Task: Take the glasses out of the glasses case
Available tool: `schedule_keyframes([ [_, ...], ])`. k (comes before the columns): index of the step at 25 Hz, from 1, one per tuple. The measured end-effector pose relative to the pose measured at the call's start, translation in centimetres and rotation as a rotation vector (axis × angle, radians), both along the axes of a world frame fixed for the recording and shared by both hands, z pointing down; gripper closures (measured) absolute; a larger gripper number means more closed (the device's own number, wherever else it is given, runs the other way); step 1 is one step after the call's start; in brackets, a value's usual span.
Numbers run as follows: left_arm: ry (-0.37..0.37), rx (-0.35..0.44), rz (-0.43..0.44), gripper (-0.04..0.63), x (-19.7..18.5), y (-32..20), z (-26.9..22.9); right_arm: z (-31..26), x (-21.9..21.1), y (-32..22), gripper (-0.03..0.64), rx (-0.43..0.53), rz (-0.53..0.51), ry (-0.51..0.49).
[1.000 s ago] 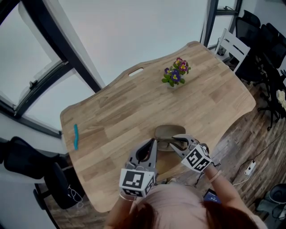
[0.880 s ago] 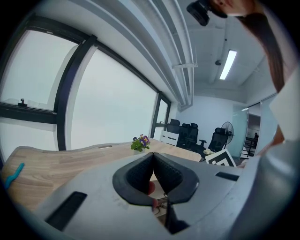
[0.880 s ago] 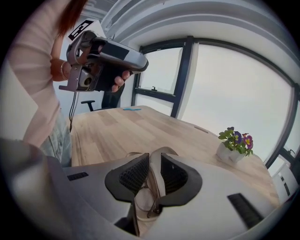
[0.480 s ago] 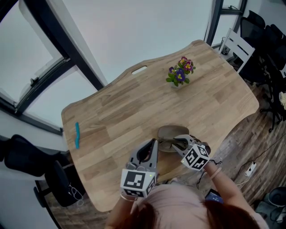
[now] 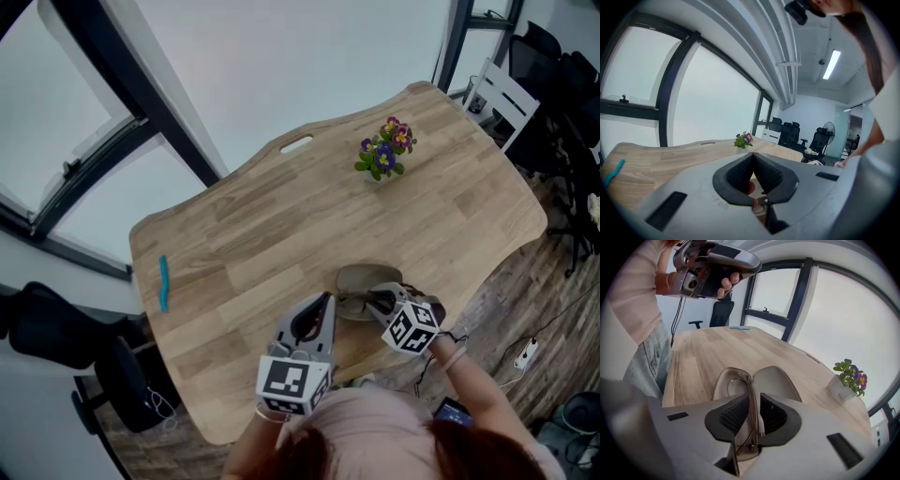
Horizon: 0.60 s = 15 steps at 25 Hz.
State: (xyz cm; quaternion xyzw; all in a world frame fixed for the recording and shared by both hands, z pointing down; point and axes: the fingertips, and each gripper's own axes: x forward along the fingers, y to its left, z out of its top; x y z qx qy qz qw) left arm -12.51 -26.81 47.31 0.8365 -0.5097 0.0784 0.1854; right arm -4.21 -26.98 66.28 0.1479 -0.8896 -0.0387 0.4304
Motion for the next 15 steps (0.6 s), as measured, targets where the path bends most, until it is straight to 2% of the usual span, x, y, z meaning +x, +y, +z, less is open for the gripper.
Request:
schedule_keyframes([
  [15,0.007,-0.023,-0.020,0.594,-1.6,-0.4,1.0,2.4,-0.7,-0.6,0.569,0.018,-0.069,0.132],
])
